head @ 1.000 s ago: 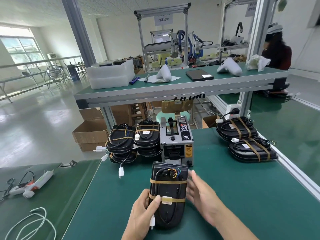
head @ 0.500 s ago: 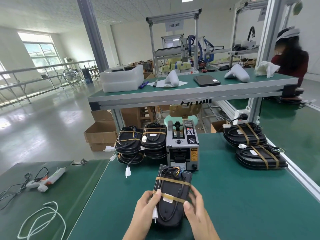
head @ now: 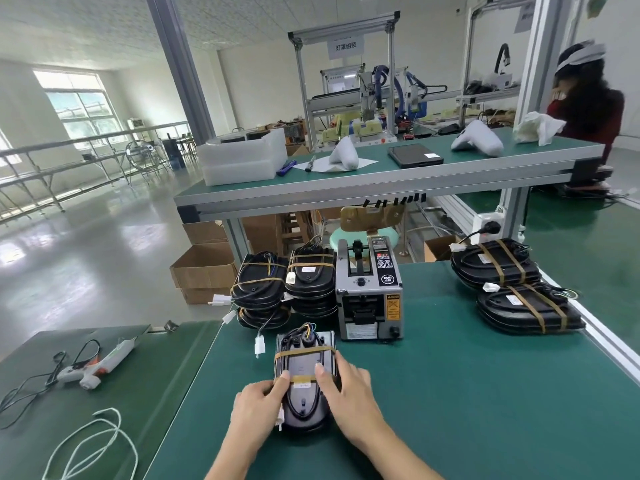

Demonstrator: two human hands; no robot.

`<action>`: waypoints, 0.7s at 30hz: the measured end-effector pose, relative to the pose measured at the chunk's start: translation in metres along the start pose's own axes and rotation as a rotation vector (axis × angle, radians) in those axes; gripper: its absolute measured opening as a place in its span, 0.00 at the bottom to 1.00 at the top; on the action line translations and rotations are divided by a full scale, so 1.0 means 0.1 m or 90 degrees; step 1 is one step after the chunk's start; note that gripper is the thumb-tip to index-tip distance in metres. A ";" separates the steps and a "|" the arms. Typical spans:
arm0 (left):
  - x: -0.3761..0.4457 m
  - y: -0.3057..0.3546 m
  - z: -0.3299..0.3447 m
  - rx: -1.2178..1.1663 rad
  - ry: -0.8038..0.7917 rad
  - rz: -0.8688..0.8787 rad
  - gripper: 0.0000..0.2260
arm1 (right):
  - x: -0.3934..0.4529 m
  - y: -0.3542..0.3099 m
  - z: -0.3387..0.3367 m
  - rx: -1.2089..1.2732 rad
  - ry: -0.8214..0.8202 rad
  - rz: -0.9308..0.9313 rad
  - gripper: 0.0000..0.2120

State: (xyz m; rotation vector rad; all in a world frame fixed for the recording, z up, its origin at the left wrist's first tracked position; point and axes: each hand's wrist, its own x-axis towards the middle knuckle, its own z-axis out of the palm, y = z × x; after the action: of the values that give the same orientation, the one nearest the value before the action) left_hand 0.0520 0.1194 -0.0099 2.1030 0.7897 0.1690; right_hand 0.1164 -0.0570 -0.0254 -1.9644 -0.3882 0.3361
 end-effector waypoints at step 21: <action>0.05 0.08 0.03 -0.050 0.030 -0.020 0.25 | -0.03 -0.06 0.00 -0.115 0.047 0.019 0.44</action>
State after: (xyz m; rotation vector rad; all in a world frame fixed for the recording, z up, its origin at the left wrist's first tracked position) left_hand 0.0606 0.1167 -0.0060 2.0178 0.8299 0.2296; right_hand 0.1132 -0.0555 -0.0197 -2.1551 -0.3519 0.2546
